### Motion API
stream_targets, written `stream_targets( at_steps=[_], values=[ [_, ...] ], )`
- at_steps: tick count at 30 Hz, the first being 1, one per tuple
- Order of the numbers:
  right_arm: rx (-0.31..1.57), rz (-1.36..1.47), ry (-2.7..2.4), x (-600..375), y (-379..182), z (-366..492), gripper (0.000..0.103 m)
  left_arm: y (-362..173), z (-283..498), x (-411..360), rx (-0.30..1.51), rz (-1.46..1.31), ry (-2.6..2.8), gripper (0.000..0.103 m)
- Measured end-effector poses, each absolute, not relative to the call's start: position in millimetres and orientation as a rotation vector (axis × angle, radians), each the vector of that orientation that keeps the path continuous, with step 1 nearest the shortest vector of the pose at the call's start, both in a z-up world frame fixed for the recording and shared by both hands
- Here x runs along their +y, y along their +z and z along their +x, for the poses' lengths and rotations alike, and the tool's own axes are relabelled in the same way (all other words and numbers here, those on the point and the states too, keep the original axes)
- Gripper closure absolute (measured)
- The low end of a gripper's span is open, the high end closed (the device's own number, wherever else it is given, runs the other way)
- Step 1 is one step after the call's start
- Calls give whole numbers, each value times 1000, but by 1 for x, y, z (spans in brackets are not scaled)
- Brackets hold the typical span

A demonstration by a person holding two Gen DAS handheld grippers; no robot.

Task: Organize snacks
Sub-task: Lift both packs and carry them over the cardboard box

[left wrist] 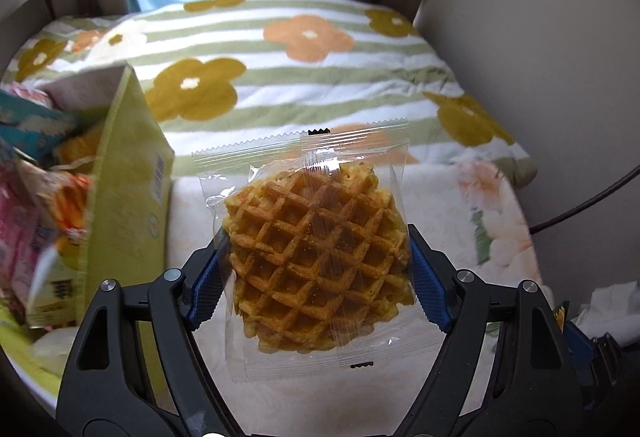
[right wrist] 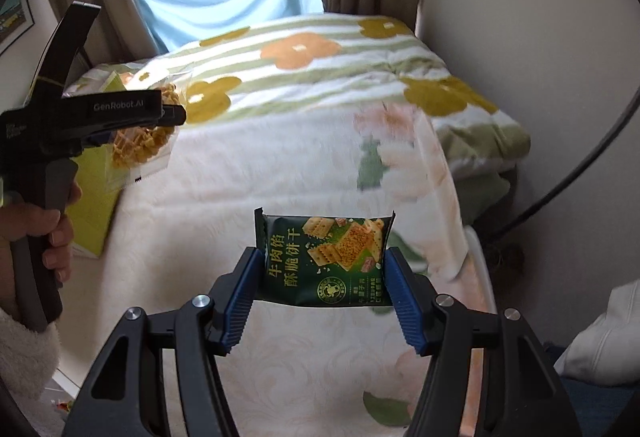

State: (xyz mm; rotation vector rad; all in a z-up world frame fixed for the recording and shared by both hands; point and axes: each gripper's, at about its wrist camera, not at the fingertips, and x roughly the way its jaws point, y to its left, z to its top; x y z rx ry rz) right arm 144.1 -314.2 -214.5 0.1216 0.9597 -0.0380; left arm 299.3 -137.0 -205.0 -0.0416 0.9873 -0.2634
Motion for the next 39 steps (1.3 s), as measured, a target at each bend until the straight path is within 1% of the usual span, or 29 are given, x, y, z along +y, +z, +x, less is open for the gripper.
stream_targets(
  at_steps=[5,10,14,18,24,29,37,39],
  values=[
    [891,80,55,-308,-169,161,45,-149,283,-115,904,-93,-224,25],
    [832,36,169,-282,-131,175,45,-104,264,-70,837,-128,-152,25],
    [788,10,260,-245,-107,188,45,-80,253,-18,808,-143,-89,25],
    [772,-13,360,-194,-89,199,45,-70,245,34,791,-140,-34,25],
    [773,-3,422,-118,-81,214,45,-78,244,117,816,-139,9,25],
    [789,10,439,-60,-90,232,45,-101,259,169,871,-127,-7,25],
    [856,46,407,-1,-117,251,45,-141,297,202,961,-79,-100,25],
    [868,53,393,6,-121,255,45,-146,302,203,977,-69,-134,20]
  ],
)
